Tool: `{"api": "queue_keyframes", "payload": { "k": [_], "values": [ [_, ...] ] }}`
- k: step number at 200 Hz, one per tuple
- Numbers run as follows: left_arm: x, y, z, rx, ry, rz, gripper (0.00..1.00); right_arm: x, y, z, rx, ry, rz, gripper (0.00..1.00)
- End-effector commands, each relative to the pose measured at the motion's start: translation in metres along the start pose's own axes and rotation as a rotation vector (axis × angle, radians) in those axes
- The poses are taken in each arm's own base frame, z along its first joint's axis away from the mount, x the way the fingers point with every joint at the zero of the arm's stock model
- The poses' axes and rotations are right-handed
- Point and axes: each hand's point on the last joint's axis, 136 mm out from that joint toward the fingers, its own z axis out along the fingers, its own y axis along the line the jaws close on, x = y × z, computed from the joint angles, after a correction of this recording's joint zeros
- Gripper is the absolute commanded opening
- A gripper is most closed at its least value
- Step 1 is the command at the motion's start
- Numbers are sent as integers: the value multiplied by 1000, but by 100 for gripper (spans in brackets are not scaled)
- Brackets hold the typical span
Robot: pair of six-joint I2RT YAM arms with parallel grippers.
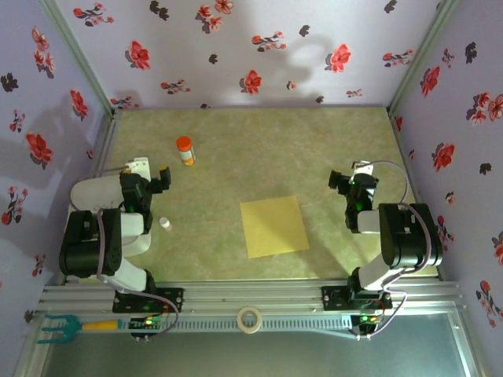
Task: Fold a paper plane with a square sheet of paper (pick it up from the middle)
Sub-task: Rotate the square sheet of paper at the center of the table.
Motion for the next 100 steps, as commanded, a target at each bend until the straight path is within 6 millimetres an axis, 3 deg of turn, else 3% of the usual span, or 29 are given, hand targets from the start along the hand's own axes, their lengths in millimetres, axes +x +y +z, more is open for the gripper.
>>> {"api": "queue_keyframes", "payload": {
  "k": [1, 100],
  "values": [
    [18, -5, 2, 36, 72, 7, 100, -7, 2, 2, -12, -14, 7, 99],
    [12, -8, -11, 49, 9, 9, 100, -11, 9, -4, -50, -39, -22, 99]
  ]
}}
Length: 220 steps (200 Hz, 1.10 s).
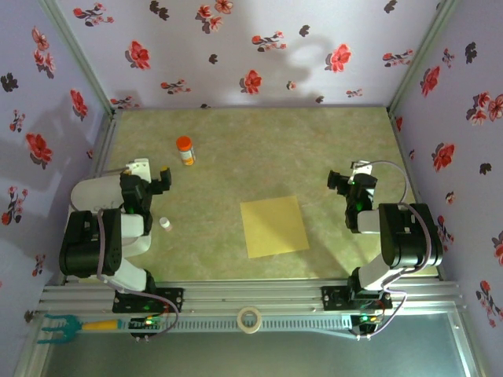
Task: Fold a paper plane with a square sheet of paper (pick it up from the middle)
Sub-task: Rotate the square sheet of paper at the center of the table.
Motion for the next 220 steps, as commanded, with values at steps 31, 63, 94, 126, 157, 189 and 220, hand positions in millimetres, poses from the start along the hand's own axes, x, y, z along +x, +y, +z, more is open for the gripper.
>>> {"api": "queue_keyframes", "payload": {
  "k": [31, 63, 94, 126, 157, 189, 220],
  "values": [
    [-4, 10, -21, -57, 18, -44, 100, -32, 0, -17, 18, 2, 17, 99],
    [-21, 19, -26, -104, 75, -93, 100, -59, 0, -41, 49, 128, 205, 99],
    [-42, 21, -35, -122, 89, -219, 100, -73, 30, -62, -100, 202, 520, 99],
    [-60, 7, -60, -22, 91, -457, 100, -81, 99, -76, -466, 314, 638, 99],
    [-70, -39, -73, 217, 244, -612, 100, -46, 152, -90, -555, 553, 641, 99],
    [-69, -96, -93, 415, 387, -620, 100, 11, 203, -118, -593, 822, 554, 99],
    [-51, -139, -117, 490, 487, -547, 100, 51, 217, -135, -540, 912, 429, 99]
  ]
}}
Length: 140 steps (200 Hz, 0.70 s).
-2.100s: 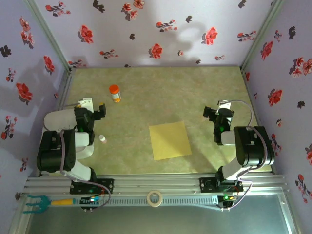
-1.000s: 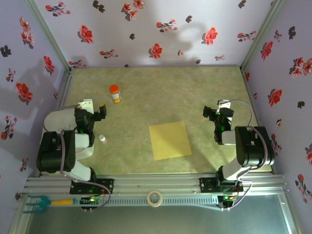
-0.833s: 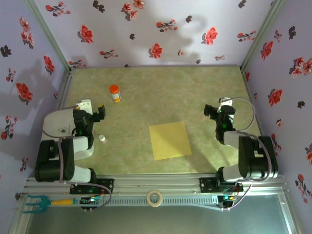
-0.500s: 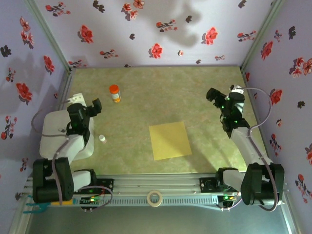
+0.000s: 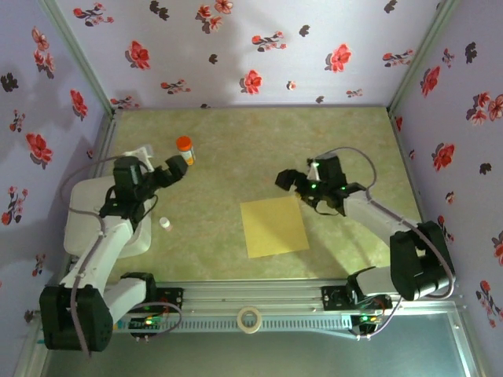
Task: Fold a paper plane with a square sheet of paper (pick it up from the middle)
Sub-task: Rotate the square sheet of paper at the center of the table.
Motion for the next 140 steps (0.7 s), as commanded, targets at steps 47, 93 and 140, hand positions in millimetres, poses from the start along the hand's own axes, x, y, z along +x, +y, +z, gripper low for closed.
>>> {"api": "queue_keyframes", "payload": {
  "k": [47, 93, 140],
  "values": [
    [85, -44, 6, 64, 259, 34, 100, 51, -22, 29, 139, 127, 65, 99],
    [93, -38, 3, 25, 289, 99, 100, 60, -36, 44, 180, 121, 124, 96],
    [83, -21, -2, -32, 227, 144, 100, 58, -62, 48, 249, 27, 235, 96]
  ]
}}
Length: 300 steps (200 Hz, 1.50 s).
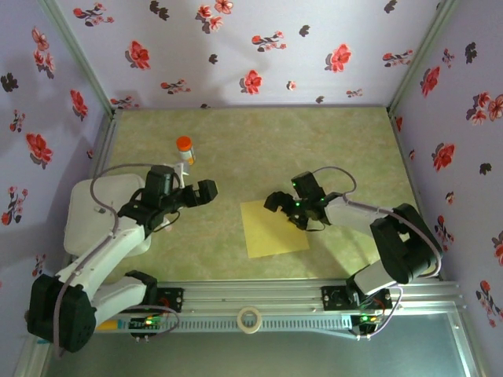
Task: Fold a paper plane with a square sheet of paper (pick it up from the middle)
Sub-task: Rotate the square sheet of paper at the center of the table.
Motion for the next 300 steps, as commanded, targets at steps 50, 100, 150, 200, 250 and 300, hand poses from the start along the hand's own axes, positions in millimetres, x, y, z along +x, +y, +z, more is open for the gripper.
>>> {"api": "queue_keyframes", "payload": {
  "k": [50, 100, 150, 200, 250, 300],
  "values": [
    [-12, 37, -22, -154, -134, -14, 100, -14, -16, 12, -1, -140, 229, 96],
    [-14, 17, -33, -24, -172, -44, 100, -16, -13, 5, -13, -204, 282, 97],
    [-8, -3, -22, 93, -138, -89, 100, -15, 11, 2, -153, -170, 318, 97],
    [14, -20, 0, 96, -25, -71, 92, -25, 26, -43, -143, -251, 205, 98],
    [53, -49, 42, -57, 236, 115, 81, -35, -42, -97, 52, -389, 196, 99],
    [85, -80, 97, -234, 491, 263, 76, -30, -78, -120, 90, -438, 241, 99]
  ]
}}
